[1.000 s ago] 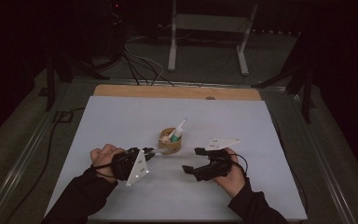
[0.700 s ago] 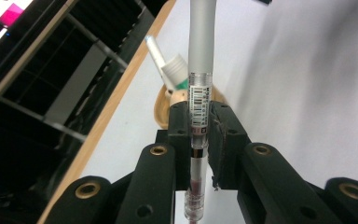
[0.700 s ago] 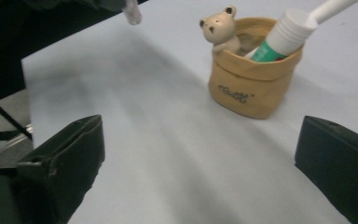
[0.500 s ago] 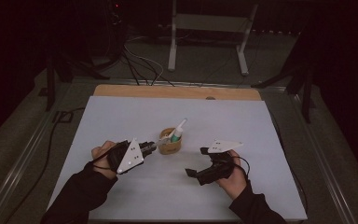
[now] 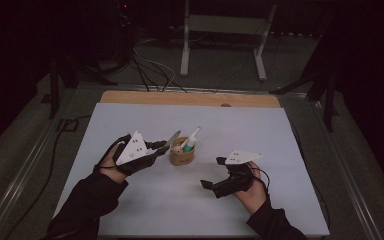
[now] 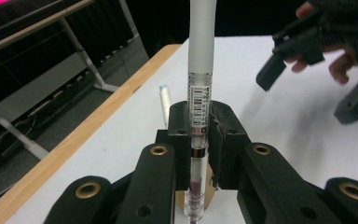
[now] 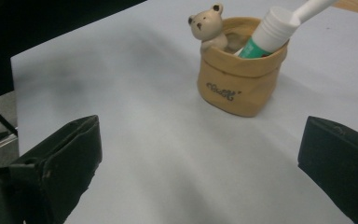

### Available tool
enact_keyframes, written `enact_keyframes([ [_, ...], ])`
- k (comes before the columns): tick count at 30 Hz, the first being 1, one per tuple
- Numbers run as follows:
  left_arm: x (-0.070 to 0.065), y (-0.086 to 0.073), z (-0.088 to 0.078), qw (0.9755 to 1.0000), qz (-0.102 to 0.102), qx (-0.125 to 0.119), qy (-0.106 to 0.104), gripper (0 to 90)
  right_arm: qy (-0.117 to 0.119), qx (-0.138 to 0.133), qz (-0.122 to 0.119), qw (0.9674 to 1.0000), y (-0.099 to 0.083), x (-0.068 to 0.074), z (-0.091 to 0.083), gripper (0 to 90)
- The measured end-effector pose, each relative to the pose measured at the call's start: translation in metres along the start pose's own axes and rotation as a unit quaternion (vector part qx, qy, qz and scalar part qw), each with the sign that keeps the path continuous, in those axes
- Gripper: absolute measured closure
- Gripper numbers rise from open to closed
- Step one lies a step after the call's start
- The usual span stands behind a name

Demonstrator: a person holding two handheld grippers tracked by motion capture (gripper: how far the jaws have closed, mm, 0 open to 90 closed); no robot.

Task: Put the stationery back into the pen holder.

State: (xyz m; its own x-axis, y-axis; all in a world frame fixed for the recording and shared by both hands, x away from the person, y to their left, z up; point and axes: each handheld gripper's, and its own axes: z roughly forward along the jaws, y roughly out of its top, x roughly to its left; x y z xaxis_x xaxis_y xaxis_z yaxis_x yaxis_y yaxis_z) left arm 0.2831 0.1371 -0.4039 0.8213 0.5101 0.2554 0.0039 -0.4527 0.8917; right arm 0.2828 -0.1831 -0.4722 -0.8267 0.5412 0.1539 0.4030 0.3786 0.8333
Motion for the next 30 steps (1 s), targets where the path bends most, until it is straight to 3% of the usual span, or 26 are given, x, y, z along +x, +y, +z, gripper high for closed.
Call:
enact_keyframes([
  [8,0.011,0.007,0.004,0.9985,-0.049,-0.019,-0.014,81.4,0.005,0.000,0.000,1.0000,-0.002,0.000,0.000,0.0],
  [12,0.016,0.011,0.007,0.9966,-0.075,-0.028,-0.018,81.5,0.007,-0.003,0.000,1.0000,-0.002,0.000,-0.001,0.0],
  [30,0.034,0.023,0.024,0.9880,-0.139,-0.066,-0.019,81.5,0.013,-0.008,0.011,0.9998,-0.003,-0.002,-0.001,0.0],
])
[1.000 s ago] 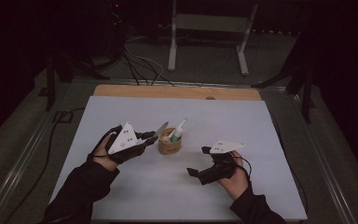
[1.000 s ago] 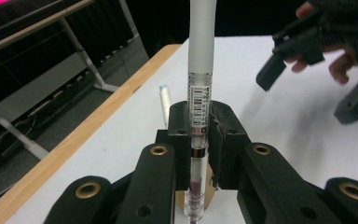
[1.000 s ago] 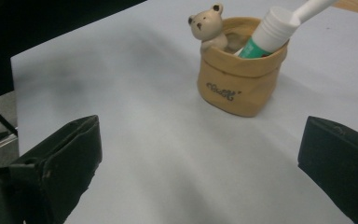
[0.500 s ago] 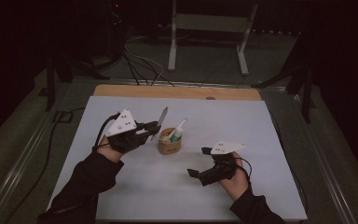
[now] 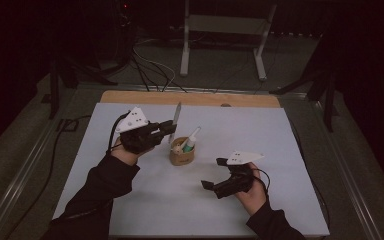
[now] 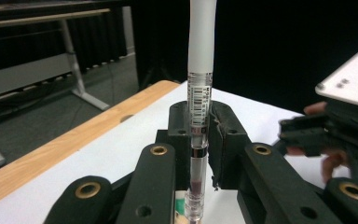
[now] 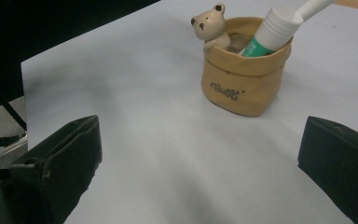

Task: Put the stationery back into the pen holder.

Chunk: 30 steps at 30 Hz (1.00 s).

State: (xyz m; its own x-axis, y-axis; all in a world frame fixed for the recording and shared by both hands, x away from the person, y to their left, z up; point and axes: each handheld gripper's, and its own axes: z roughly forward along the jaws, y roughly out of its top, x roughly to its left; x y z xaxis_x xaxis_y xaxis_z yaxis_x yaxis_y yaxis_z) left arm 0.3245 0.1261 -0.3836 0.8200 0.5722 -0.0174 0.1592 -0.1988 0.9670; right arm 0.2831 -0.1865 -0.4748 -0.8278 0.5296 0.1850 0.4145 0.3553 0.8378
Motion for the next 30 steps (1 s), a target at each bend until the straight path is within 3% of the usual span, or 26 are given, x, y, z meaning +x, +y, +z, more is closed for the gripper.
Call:
enact_keyframes([
  [16,0.009,-0.003,0.029,0.9987,-0.042,-0.026,0.014,81.4,0.000,-0.009,0.000,1.0000,0.002,0.001,-0.003,0.0],
  [24,0.015,-0.014,0.043,0.9982,-0.050,-0.020,0.027,81.4,-0.001,-0.007,0.000,1.0000,0.001,0.001,-0.003,0.0],
  [30,0.023,-0.026,0.048,0.9965,-0.073,-0.024,0.032,81.4,0.000,-0.007,0.001,1.0000,0.001,0.000,-0.003,0.0],
])
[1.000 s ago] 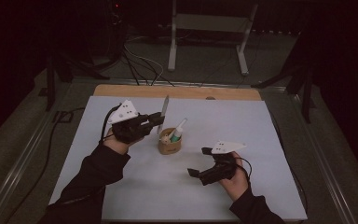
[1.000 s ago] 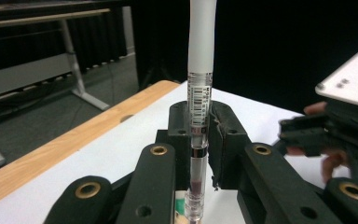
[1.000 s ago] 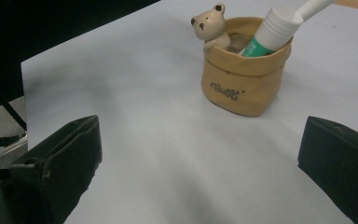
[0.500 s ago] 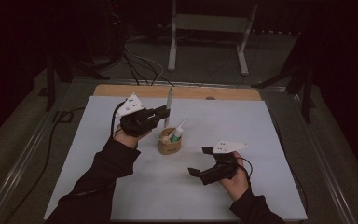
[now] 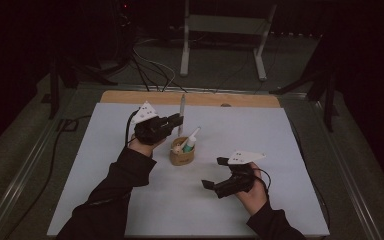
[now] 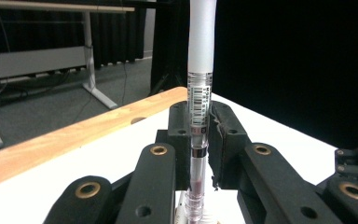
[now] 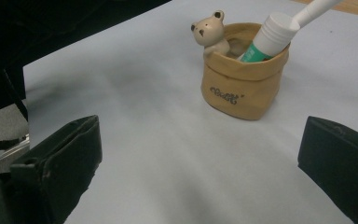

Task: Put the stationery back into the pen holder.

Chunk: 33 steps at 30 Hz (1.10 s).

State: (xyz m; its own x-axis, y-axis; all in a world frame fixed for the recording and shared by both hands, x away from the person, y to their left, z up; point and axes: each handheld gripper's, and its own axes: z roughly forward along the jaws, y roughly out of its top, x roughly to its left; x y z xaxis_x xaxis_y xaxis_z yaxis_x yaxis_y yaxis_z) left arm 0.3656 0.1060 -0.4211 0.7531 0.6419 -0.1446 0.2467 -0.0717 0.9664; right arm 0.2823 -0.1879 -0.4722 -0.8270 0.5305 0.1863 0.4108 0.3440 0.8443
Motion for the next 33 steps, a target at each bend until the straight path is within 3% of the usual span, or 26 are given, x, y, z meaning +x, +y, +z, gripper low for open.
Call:
enact_keyframes([
  [7,0.011,-0.012,0.003,0.9999,-0.014,-0.004,0.008,81.4,0.002,-0.002,0.001,1.0000,0.000,0.000,0.000,0.0],
  [13,0.016,-0.022,0.005,0.9996,-0.028,-0.003,0.002,81.4,0.004,-0.002,0.003,1.0000,0.000,-0.001,-0.001,0.0],
  [21,0.018,-0.033,0.008,0.9992,-0.037,0.011,-0.010,81.3,0.004,-0.002,0.004,1.0000,0.000,0.000,-0.001,0.0],
  [28,0.018,-0.041,0.011,0.9988,-0.030,0.036,-0.013,81.3,0.003,-0.001,0.003,1.0000,0.000,0.000,-0.001,0.0],
  [33,0.019,-0.047,0.013,0.9980,-0.040,0.045,-0.017,81.3,0.003,0.000,0.005,1.0000,0.000,-0.001,-0.001,0.0],
])
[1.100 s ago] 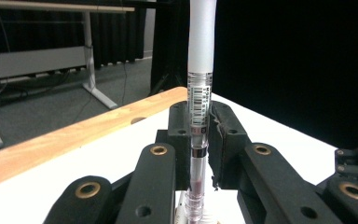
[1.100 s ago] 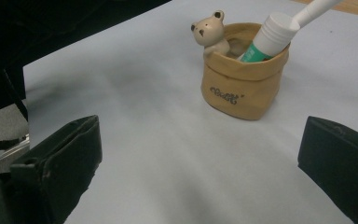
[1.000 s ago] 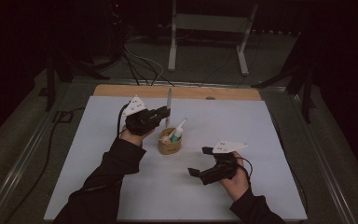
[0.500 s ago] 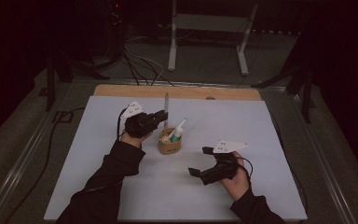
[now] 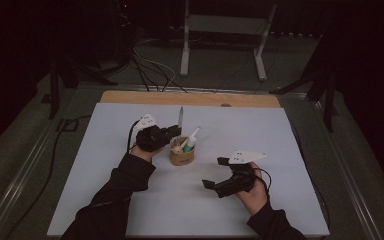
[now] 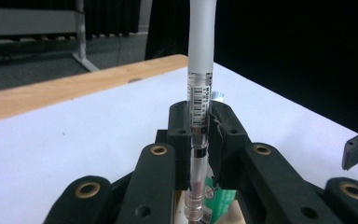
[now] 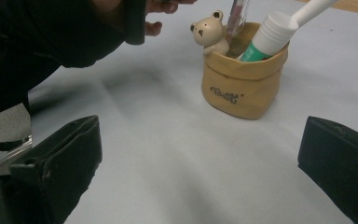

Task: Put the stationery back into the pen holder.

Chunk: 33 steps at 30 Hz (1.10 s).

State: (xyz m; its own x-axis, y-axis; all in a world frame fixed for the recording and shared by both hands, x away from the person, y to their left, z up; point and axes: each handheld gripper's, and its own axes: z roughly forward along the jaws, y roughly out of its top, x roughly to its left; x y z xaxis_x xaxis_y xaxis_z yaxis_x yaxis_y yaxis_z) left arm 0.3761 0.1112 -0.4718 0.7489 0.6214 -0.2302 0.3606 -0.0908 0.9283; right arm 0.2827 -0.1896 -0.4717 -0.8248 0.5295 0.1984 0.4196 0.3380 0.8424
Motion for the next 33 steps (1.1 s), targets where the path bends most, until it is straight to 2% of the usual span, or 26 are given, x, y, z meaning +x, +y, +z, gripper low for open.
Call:
enact_keyframes([
  [6,0.000,-0.003,0.004,0.9996,-0.005,0.026,-0.007,81.2,0.000,0.001,0.002,1.0000,0.000,-0.001,0.000,0.0],
  [11,-0.001,-0.005,0.008,0.9985,0.002,0.054,-0.011,80.9,-0.001,0.000,0.003,1.0000,0.000,-0.002,0.000,0.0],
  [19,-0.002,-0.004,0.007,0.9976,0.008,0.068,-0.012,80.2,-0.001,-0.002,0.007,1.0000,-0.001,-0.003,-0.001,0.0],
  [20,-0.003,-0.003,0.007,0.9977,0.012,0.065,-0.011,77.9,0.000,-0.001,0.008,1.0000,-0.001,-0.003,-0.001,0.0],
  [22,-0.004,0.000,0.003,0.9984,0.017,0.051,-0.018,61.0,0.000,-0.002,0.009,1.0000,-0.001,-0.004,-0.001,0.0],
  [25,-0.006,0.006,-0.002,0.9987,0.028,0.042,-0.012,44.2,0.000,-0.003,0.009,1.0000,-0.001,-0.004,-0.001,0.0],
  [33,-0.010,0.020,-0.016,0.9993,0.019,0.030,-0.011,27.6,0.001,-0.004,0.008,1.0000,0.000,-0.003,-0.001,0.0],
])
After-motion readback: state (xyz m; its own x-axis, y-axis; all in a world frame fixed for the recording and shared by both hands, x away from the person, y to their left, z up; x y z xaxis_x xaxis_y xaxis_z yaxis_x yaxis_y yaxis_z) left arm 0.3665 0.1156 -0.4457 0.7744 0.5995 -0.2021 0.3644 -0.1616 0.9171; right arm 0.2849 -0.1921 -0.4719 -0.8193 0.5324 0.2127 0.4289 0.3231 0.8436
